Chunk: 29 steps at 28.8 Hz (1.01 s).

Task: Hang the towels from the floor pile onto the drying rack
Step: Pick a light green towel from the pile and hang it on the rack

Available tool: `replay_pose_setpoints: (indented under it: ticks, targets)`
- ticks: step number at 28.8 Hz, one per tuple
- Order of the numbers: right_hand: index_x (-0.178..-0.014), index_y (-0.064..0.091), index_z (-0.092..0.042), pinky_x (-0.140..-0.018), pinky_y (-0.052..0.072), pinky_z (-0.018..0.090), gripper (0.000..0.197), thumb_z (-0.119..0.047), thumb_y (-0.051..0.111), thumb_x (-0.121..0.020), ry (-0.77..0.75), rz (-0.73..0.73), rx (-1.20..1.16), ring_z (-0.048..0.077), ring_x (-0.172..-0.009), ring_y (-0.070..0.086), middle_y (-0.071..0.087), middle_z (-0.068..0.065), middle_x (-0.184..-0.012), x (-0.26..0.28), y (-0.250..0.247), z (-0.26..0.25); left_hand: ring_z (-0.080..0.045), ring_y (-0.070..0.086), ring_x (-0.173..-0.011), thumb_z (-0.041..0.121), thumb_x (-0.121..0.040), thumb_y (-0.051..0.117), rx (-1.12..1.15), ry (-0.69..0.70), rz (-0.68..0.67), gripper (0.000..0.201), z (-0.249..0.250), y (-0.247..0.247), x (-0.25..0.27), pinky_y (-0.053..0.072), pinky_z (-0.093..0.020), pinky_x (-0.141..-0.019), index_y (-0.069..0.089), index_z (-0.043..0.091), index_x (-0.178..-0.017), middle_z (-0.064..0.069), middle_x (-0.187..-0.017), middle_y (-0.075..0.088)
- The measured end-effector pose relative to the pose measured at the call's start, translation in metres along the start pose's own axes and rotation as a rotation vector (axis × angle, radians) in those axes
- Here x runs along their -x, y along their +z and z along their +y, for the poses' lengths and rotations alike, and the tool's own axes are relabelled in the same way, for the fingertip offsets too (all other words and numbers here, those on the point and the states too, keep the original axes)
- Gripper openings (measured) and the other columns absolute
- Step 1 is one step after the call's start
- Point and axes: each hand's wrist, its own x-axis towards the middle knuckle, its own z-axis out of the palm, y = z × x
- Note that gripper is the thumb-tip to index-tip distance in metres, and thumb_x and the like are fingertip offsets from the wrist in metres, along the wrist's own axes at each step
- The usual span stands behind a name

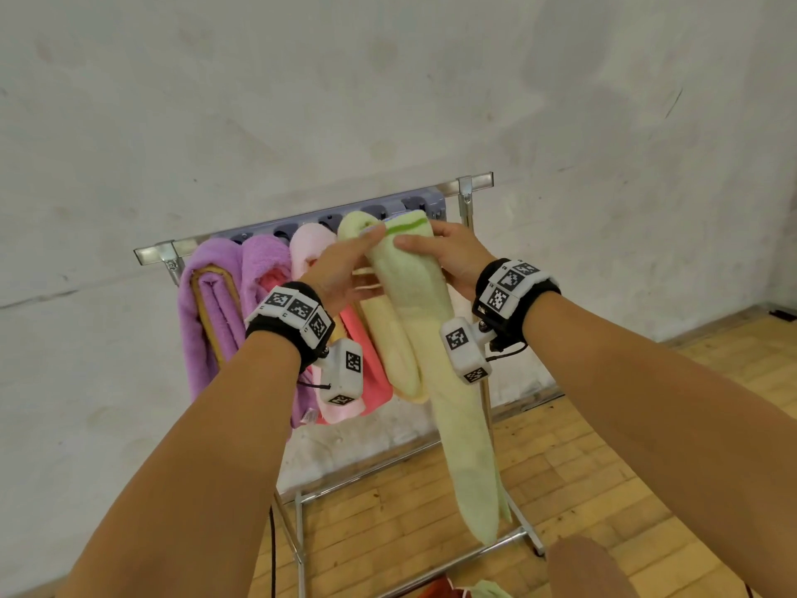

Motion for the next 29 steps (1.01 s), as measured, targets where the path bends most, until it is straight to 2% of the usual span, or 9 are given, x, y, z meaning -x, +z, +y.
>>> replay_pose_setpoints:
  ticks: [3, 7, 10, 13, 15, 18, 22, 26, 29]
  targets:
    - [-0.118, 0.068, -0.007, -0.095, 0.055, 0.047, 0.039, -0.019, 0.078, -0.082, -0.004, 0.037, 0.002, 0.028, -0.104, 0.07, 0.073, 0.011, -0.111, 0.0, -0.004, -0.001, -0.022, 0.071, -0.096, 0.02, -0.093, 0.066, -0.08, 0.029, -0.059, 0.026, -0.005, 0.003, 0.002, 0.057, -0.033, -0.079, 0.065, 0.012, -0.117, -0.002, -0.105, 0.074]
    - [-0.128, 0.063, -0.012, -0.104, 0.048, 0.045, 0.051, -0.031, 0.075, -0.083, 0.195, -0.163, 0.066, 0.028, -0.118, 0.063, 0.069, 0.01, -0.124, 0.005, -0.012, 0.009, -0.015, 0.07, -0.085, 0.013, -0.098, 0.056, 0.038, 0.153, 0.055, 0.019, 0.009, 0.004, -0.004, 0.057, -0.029, -0.07, 0.064, 0.014, -0.115, -0.001, -0.102, 0.072]
    - [-0.121, 0.066, -0.007, -0.096, 0.054, 0.039, 0.042, -0.02, 0.076, -0.083, 0.15, -0.117, 0.132, 0.026, -0.111, 0.067, 0.072, 0.009, -0.117, 0.007, -0.01, 0.007, -0.016, 0.069, -0.079, 0.018, -0.099, 0.056, 0.08, 0.159, 0.147, 0.017, 0.011, 0.004, -0.005, 0.056, -0.028, -0.063, 0.064, 0.012, -0.112, -0.002, -0.095, 0.071]
    - [-0.116, 0.069, -0.007, -0.087, 0.058, 0.037, 0.04, -0.019, 0.08, -0.08, 0.043, 0.006, 0.115, 0.023, -0.102, 0.071, 0.074, 0.008, -0.109, 0.003, -0.006, 0.0, -0.022, 0.07, -0.091, 0.034, -0.092, 0.066, -0.054, 0.02, 0.054, 0.032, 0.005, 0.006, 0.002, 0.058, -0.033, -0.071, 0.065, 0.013, -0.116, -0.005, -0.104, 0.072]
    - [-0.113, 0.071, -0.009, -0.088, 0.059, 0.041, 0.038, -0.022, 0.082, -0.079, 0.012, 0.065, 0.118, 0.024, -0.099, 0.072, 0.075, 0.008, -0.106, 0.0, -0.005, -0.002, -0.021, 0.071, -0.093, 0.026, -0.091, 0.068, -0.116, -0.001, -0.019, 0.024, 0.001, 0.008, 0.005, 0.058, -0.031, -0.072, 0.067, 0.014, -0.112, -0.004, -0.105, 0.074]
    - [-0.115, 0.07, -0.012, -0.086, 0.058, 0.04, 0.037, -0.026, 0.077, -0.083, 0.082, 0.035, 0.095, 0.025, -0.101, 0.071, 0.075, 0.007, -0.108, 0.002, -0.005, -0.001, -0.022, 0.071, -0.093, 0.015, -0.093, 0.065, -0.078, 0.074, 0.042, 0.016, 0.004, 0.007, 0.0, 0.058, -0.03, -0.072, 0.067, 0.01, -0.108, -0.005, -0.102, 0.074]
    - [-0.112, 0.07, -0.011, -0.079, 0.055, 0.03, 0.026, -0.015, 0.072, -0.086, 0.139, -0.07, 0.13, 0.019, -0.098, 0.069, 0.074, 0.003, -0.106, 0.009, -0.01, 0.0, -0.021, 0.07, -0.087, 0.018, -0.093, 0.066, 0.064, 0.132, 0.161, 0.034, 0.011, 0.004, -0.004, 0.058, -0.031, -0.066, 0.06, 0.004, -0.124, -0.007, -0.105, 0.071]
    - [-0.116, 0.069, -0.008, -0.076, 0.058, 0.031, 0.034, -0.015, 0.076, -0.084, 0.025, 0.044, 0.04, 0.021, -0.096, 0.072, 0.075, 0.006, -0.106, 0.005, -0.009, -0.008, -0.024, 0.07, -0.098, 0.023, -0.089, 0.071, -0.125, 0.002, -0.005, 0.039, 0.007, 0.008, 0.003, 0.058, -0.037, -0.074, 0.06, 0.013, -0.125, -0.004, -0.111, 0.072]
    - [-0.12, 0.067, -0.007, -0.077, 0.058, 0.034, 0.036, -0.017, 0.074, -0.085, 0.093, 0.014, 0.03, 0.024, -0.1, 0.071, 0.074, 0.01, -0.111, 0.002, -0.008, -0.008, -0.024, 0.07, -0.098, 0.014, -0.09, 0.07, -0.091, 0.061, 0.043, 0.035, 0.006, 0.011, 0.001, 0.058, -0.034, -0.073, 0.061, 0.006, -0.123, -0.006, -0.107, 0.073]
